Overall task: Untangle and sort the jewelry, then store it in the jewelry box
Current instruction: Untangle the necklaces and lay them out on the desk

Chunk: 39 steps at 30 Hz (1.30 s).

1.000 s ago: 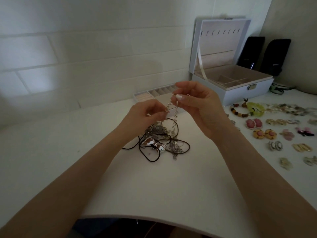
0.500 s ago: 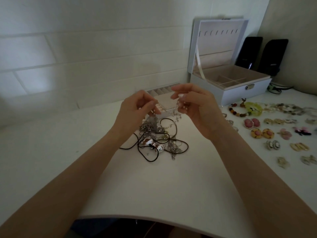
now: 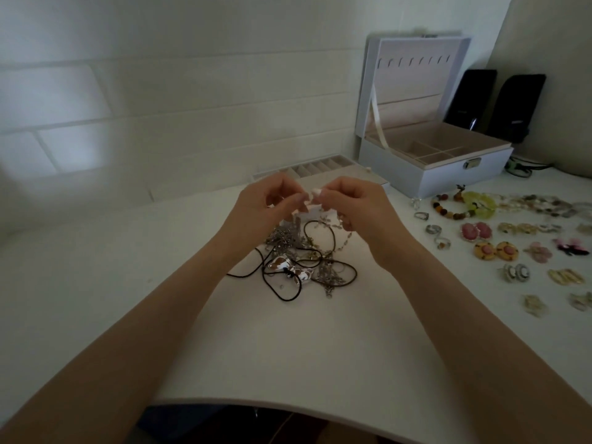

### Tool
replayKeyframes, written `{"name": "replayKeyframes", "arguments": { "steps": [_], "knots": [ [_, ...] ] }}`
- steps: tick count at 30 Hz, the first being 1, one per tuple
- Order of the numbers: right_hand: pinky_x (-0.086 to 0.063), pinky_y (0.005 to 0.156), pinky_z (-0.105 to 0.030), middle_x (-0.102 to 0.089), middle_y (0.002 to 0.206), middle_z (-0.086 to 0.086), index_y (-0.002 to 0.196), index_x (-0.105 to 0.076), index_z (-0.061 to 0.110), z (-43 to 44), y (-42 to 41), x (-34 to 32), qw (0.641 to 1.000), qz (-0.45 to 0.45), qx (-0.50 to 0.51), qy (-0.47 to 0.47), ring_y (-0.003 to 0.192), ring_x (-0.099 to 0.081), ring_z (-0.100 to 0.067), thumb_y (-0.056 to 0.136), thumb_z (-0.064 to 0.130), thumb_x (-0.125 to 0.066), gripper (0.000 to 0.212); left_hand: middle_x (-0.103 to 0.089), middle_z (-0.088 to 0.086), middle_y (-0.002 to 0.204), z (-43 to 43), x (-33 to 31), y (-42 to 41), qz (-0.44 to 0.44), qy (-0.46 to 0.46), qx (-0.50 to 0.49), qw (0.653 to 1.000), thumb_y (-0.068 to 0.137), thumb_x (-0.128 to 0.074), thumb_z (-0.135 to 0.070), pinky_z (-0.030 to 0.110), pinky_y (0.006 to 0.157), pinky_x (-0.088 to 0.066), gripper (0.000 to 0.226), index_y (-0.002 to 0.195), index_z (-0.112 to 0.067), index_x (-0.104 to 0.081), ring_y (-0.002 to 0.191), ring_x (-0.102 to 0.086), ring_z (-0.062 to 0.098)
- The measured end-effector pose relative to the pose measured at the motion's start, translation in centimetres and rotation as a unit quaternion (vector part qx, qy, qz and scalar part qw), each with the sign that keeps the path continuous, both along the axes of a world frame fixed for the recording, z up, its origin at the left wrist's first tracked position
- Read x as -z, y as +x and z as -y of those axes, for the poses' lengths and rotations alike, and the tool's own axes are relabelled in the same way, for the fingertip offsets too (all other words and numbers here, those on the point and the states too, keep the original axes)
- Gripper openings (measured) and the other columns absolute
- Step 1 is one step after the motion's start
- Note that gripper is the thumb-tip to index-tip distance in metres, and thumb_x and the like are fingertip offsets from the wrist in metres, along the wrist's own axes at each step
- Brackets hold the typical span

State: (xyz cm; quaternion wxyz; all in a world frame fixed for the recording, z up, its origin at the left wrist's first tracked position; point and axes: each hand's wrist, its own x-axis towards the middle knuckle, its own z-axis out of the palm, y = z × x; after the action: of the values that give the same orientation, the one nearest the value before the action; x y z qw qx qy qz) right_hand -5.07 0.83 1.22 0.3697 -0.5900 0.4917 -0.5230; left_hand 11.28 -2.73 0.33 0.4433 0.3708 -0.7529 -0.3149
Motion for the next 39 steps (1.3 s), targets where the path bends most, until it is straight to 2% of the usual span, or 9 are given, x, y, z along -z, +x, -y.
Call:
{"name": "replayKeyframes", "arguments": {
  "steps": [5,9,13,16,20,27,32,37,39],
  "knots": [
    [-0.032,0.048,-0.019,-0.069,0.079,-0.007,0.071,-0.059,0.013,-0.3,-0.1,-0.4,0.999,0.040,-0.017,0.018,0.049,-0.036,-0.008,0.089,0.010,-0.058,0.018,-0.067,-0.008,0.087,0.4,0.8,0.1,0.167,0.041,0.040,0.984,0.084,-0.068,-0.020,0.018,0.070,-0.047,0.012,0.082,-0.030,-0.062,0.079,-0.061,0.010],
    [-0.030,0.049,-0.020,-0.072,0.082,-0.007,0.068,-0.057,0.013,-0.3,-0.4,-0.5,0.997,0.065,-0.030,0.014,0.051,-0.033,-0.012,0.090,0.010,-0.055,0.022,-0.068,-0.006,0.090,0.6,0.9,0.4,0.221,0.053,0.049,0.973,0.082,-0.071,-0.016,0.022,0.075,-0.050,0.017,0.087,-0.031,-0.063,0.084,-0.063,0.012],
    [-0.030,0.046,-0.016,-0.072,0.081,-0.007,0.065,-0.057,0.015,-0.3,-0.4,-0.5,0.996,0.077,-0.033,0.005,0.050,-0.033,-0.011,0.091,0.012,-0.054,0.026,-0.060,-0.017,0.075,0.1,0.7,0.2,0.250,0.046,0.056,0.966,0.079,-0.074,-0.016,0.007,0.062,-0.042,0.022,0.078,-0.032,-0.060,0.067,-0.055,-0.007],
    [-0.031,0.048,-0.018,-0.072,0.078,-0.002,0.066,-0.054,0.016,-0.2,-0.5,-0.6,0.995,0.095,-0.027,-0.009,0.052,-0.034,-0.012,0.091,0.013,-0.053,0.026,-0.057,-0.014,0.070,0.3,0.8,0.3,0.232,0.034,0.030,0.972,0.074,-0.079,-0.017,0.006,0.059,-0.038,0.025,0.073,-0.030,-0.057,0.061,-0.051,-0.008],
    [-0.031,0.051,-0.021,-0.072,0.079,-0.003,0.062,-0.050,0.020,-0.1,-0.9,-0.7,0.992,0.119,-0.019,-0.030,0.055,-0.036,-0.014,0.083,0.021,-0.055,0.022,-0.068,0.002,0.076,0.5,0.8,0.5,0.168,0.053,0.015,0.984,0.075,-0.076,-0.008,0.014,0.063,-0.046,0.016,0.078,-0.016,-0.062,0.068,-0.061,0.007],
    [-0.029,0.050,-0.023,-0.073,0.077,-0.010,0.065,-0.047,0.016,0.0,-0.8,-0.4,0.994,0.110,-0.021,0.004,0.049,-0.033,-0.011,0.088,0.009,-0.051,0.024,-0.065,-0.009,0.064,0.3,0.4,0.3,0.078,0.087,0.009,0.993,0.089,-0.060,-0.005,0.019,0.046,-0.044,0.013,0.083,-0.015,-0.054,0.055,-0.062,0.006],
    [-0.029,0.046,-0.018,-0.052,0.046,0.002,0.079,-0.066,0.010,0.1,-0.9,0.0,0.998,0.059,-0.025,0.002,0.043,-0.037,-0.008,0.090,0.014,-0.057,0.015,-0.062,-0.007,0.071,0.6,0.6,0.3,0.085,0.026,-0.016,0.996,0.088,-0.062,-0.009,0.020,0.056,-0.044,0.017,0.081,-0.022,-0.055,0.061,-0.059,0.008],
    [-0.024,0.042,-0.016,-0.037,0.040,0.007,0.090,-0.071,0.007,0.1,-0.9,-0.1,0.995,0.073,-0.068,-0.014,0.039,-0.028,-0.006,0.089,0.010,-0.060,0.012,-0.061,-0.010,0.083,0.9,0.9,0.5,0.147,-0.042,-0.037,0.988,0.083,-0.068,-0.008,0.010,0.068,-0.043,0.019,0.086,-0.025,-0.061,0.075,-0.057,0.007],
    [-0.022,0.045,-0.019,-0.037,0.039,0.008,0.091,-0.072,0.010,0.0,-0.9,-0.1,0.995,0.068,-0.076,-0.020,0.039,-0.027,-0.006,0.088,0.012,-0.062,0.011,-0.062,-0.003,0.085,1.2,1.0,0.7,0.191,-0.078,-0.045,0.977,0.083,-0.070,-0.012,0.018,0.072,-0.046,0.012,0.084,-0.022,-0.064,0.078,-0.058,0.014]
  ]
}}
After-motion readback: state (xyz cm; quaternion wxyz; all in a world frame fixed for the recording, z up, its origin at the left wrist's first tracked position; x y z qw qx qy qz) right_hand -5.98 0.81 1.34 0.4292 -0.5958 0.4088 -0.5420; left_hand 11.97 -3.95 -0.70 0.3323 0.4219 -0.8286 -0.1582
